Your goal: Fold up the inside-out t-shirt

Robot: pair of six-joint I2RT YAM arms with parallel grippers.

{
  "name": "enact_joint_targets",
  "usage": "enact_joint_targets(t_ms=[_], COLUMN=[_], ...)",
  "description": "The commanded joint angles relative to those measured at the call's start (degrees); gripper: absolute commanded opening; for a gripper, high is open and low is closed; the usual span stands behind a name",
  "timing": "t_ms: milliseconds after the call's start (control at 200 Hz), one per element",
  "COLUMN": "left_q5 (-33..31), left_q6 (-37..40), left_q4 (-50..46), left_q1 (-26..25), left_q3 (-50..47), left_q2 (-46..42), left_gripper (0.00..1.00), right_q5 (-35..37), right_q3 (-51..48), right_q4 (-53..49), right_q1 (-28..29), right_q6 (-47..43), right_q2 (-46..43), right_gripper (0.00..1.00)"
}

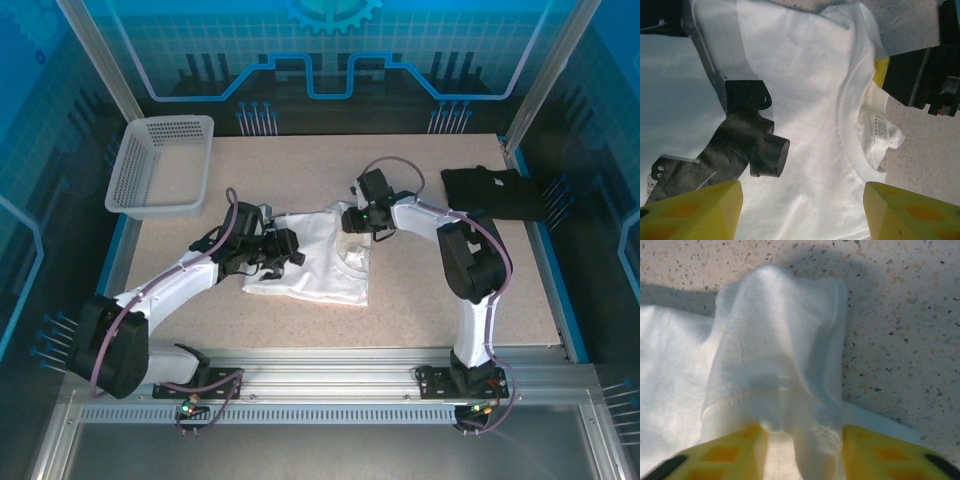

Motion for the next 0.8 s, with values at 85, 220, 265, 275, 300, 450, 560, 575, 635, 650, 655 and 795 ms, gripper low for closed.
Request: enact_joint_targets(t_ms=[85,220,265,275,300,450,560,575,635,650,655,795], left_q5=[0.3,0.6,0.2,0.2,0.1,0.2,1.0,1.2,2.0,2.2,2.3,4.3], left_q6=[1.5,1.8,2.1,2.1,2.1,2.4,3.1,3.2,3.5,3.5,3.5,3.9], left_q4=[-0.5,-0.4,-0.5,-0.4,-0.4,-0.5,-0.8,-1.0,-1.2,-1.1,-1.1,-0.1], left_q1=[0.1,0.1,0.1,0.1,0.1,0.1,0.1,0.1,0.1,0.0,0.0,-1.0], left_q3=[-1.4,-2.1,-2.5,-2.5,-2.7,-2.8,-2.3,-2.2,-1.7,-1.8,-1.8,-1.6], left_q2=[2.4,4.5,4.8,4.9,4.9,4.9,5.2,5.3,5.4,5.4,5.4,3.4], left_gripper=[0.66,0.66,0.66,0.66,0.66,0.66,0.66,0.66,0.66,0.66,0.66,0.66], right_q5=[0.9,-4.5,-7.3,-8.0,-9.6,-21.1,-27.6,-27.8,-27.6,-27.7,-27.7,-27.3], right_q3=[-0.2,-2.6,-3.6,-3.8,-4.3,-6.3,-7.3,-7.2,-6.6,-6.3,-6.3,-3.8], right_q4=[-2.2,-2.9,-2.9,-3.0,-3.1,-4.3,-4.4,-4.5,-6.0,-6.2,-6.3,-6.7], right_q1=[-0.1,-1.8,-2.6,-2.9,-3.4,-7.1,-9.9,-10.2,-11.3,-11.5,-11.6,-13.1], right_q6=[-2.1,-1.5,-0.9,-0.8,-0.5,3.2,5.9,5.8,5.5,5.4,5.4,4.4], right_q2=[-3.0,-7.7,-9.5,-9.9,-10.8,-13.6,-12.3,-11.9,-9.5,-8.7,-8.5,-0.6], right_gripper=[0.19,0.04,0.01,0.00,0.00,0.00,0.01,0.01,0.03,0.04,0.04,0.12])
